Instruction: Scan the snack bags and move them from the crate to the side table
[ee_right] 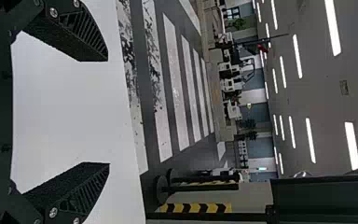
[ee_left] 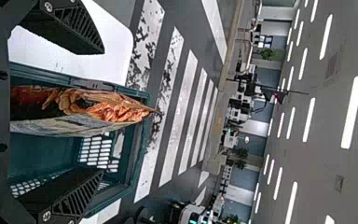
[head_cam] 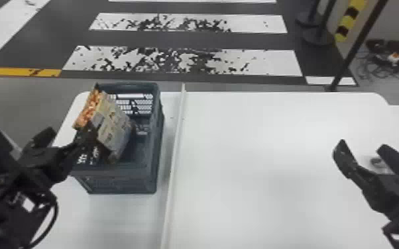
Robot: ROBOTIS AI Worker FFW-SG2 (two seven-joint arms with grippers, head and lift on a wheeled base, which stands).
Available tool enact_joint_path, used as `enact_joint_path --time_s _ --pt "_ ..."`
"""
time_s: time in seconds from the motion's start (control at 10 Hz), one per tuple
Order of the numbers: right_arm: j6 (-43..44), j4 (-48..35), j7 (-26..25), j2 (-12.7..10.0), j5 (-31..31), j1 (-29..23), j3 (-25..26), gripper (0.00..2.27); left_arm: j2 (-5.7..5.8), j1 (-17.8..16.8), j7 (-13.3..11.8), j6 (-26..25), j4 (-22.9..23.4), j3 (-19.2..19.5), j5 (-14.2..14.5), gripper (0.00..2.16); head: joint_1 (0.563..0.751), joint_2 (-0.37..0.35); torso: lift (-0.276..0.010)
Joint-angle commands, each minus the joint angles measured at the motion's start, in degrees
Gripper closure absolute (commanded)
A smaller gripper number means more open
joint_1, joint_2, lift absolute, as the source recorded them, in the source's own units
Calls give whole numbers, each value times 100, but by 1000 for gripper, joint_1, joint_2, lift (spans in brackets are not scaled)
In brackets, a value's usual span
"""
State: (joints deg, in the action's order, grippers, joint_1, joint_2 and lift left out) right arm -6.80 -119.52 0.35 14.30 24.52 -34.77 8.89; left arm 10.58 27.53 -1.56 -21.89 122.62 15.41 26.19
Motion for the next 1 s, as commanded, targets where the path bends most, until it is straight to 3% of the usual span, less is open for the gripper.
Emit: enact_joint_path --time_s 0.0,0.2,0.5,0.6,0.7,0.8,0.9 --pt "16 8 0 82 9 49 8 137 -12 -336 24 -180 -221 -3 -18 134 695 37 -87" --pt "16 16 0 152 62 58 87 134 -21 -635 50 -373 -397 -135 -88 147 695 36 -87" --pt "33 87 0 187 97 102 87 134 -30 -810 50 -479 -564 -258 -141 248 695 12 -87" --pt "33 87 0 187 123 119 87 134 -30 -828 50 -496 -581 -267 -141 562 695 9 -87" --pt "51 96 0 187 149 128 87 134 -30 -837 50 -479 -599 -276 -141 1295 695 4 -87" --pt "51 113 0 187 167 137 87 134 -38 -837 24 -479 -599 -293 -141 1821 695 2 -87" --pt "69 113 0 187 185 137 87 134 -38 -846 -99 -496 -599 -284 -167 1878 695 0 -87"
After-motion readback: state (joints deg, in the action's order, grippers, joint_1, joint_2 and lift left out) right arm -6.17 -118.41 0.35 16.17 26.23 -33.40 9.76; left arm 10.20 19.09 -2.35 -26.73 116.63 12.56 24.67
